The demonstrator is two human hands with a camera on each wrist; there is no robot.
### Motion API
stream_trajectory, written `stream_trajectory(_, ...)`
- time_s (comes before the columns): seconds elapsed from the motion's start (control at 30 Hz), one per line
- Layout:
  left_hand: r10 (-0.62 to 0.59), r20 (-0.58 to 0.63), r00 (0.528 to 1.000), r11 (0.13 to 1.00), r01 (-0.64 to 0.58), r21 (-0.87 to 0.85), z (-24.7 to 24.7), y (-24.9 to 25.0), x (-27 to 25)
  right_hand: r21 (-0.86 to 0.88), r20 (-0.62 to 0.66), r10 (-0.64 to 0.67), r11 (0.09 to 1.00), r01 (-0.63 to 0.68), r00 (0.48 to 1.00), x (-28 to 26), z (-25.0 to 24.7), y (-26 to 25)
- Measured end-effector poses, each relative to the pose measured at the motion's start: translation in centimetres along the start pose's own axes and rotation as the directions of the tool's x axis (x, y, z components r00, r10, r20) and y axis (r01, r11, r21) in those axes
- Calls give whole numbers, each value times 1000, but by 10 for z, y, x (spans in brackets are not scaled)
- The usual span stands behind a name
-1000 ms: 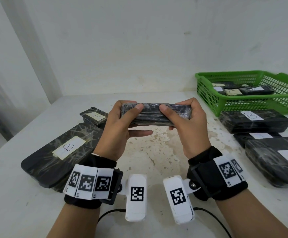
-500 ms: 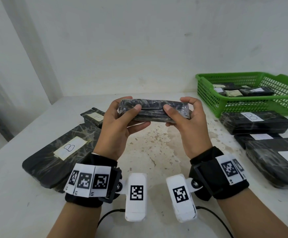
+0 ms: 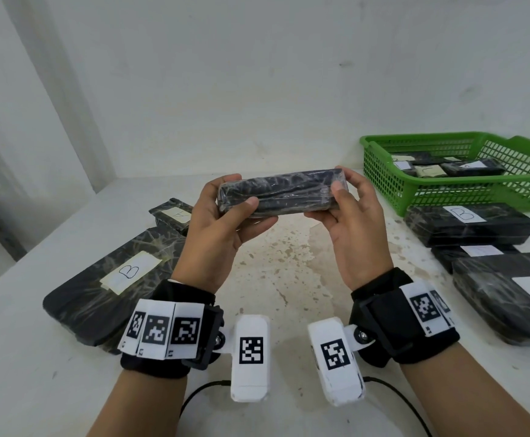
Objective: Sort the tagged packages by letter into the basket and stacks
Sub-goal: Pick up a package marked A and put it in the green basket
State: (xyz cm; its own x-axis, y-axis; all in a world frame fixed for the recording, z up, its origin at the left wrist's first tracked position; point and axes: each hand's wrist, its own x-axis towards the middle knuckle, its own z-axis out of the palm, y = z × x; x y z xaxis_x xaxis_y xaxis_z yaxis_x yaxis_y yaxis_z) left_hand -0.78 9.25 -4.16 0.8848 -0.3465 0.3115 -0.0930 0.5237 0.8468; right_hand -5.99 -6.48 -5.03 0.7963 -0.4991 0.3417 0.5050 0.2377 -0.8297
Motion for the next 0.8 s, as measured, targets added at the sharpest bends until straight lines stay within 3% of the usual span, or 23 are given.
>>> stream_trajectory(0.2,-17,-13,1000,1000,16,-10,0,-1,0,-94,-11,-4,996,3,1000,1,-1,2)
stream_trajectory(0.43,-70,43,997,994,73,-78,3,2,0,-60,-50,-33,998,30,998,1,1,-2)
stream_trajectory(0.8,-64,-13,998,998,65,15,4,0,-3,-180,-38,-59,982,51,998,-5,3,4)
